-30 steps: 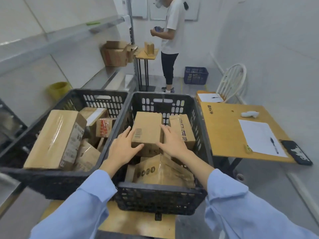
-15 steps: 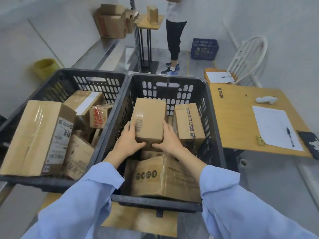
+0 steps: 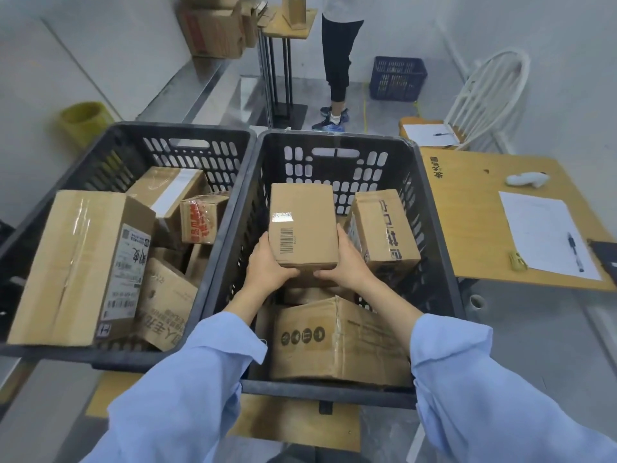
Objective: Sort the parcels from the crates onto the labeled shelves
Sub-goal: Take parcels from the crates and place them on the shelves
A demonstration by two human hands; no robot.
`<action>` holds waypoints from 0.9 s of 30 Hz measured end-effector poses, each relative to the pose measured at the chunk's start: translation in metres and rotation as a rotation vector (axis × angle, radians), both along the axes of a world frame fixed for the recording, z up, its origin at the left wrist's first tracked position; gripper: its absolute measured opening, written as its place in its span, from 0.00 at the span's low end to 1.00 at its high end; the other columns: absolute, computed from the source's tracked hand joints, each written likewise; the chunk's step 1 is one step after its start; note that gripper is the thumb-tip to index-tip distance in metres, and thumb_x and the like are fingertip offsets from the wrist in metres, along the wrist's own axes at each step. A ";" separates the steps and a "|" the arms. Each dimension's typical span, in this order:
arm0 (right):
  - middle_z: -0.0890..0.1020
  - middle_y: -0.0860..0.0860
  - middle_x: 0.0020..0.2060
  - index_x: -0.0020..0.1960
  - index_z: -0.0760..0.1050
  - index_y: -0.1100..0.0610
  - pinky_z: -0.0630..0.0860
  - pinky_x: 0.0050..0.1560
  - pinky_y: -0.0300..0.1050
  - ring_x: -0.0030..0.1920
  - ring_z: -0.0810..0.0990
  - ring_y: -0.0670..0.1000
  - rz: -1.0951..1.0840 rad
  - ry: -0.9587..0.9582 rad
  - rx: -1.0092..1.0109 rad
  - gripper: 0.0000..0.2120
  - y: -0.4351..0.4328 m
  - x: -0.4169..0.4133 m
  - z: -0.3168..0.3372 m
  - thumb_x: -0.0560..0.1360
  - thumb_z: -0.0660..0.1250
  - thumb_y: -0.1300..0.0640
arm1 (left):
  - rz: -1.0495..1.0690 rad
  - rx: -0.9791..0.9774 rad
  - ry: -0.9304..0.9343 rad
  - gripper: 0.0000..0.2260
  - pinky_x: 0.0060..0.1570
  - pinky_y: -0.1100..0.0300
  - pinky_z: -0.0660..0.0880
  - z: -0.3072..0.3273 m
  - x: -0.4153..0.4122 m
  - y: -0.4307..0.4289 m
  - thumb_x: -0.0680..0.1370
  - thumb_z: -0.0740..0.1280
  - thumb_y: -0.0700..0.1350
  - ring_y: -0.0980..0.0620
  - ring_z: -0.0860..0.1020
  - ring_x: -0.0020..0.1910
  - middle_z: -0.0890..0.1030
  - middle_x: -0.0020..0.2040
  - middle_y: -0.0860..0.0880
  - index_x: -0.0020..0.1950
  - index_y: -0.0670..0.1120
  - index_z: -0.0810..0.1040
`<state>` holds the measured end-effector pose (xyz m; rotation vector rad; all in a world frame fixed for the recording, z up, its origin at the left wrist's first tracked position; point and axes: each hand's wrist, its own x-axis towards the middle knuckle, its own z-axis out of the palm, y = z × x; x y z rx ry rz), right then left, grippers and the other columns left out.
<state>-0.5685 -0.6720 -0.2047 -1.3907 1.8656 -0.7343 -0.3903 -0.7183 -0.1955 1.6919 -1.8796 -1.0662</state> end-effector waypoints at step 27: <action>0.66 0.47 0.74 0.78 0.54 0.51 0.66 0.72 0.51 0.72 0.66 0.47 0.409 -0.051 -0.419 0.52 0.045 -0.010 0.186 0.64 0.81 0.49 | 0.245 -0.524 0.330 0.36 0.61 0.69 0.71 0.145 0.035 0.114 0.69 0.78 0.44 0.60 0.71 0.65 0.72 0.67 0.55 0.74 0.47 0.66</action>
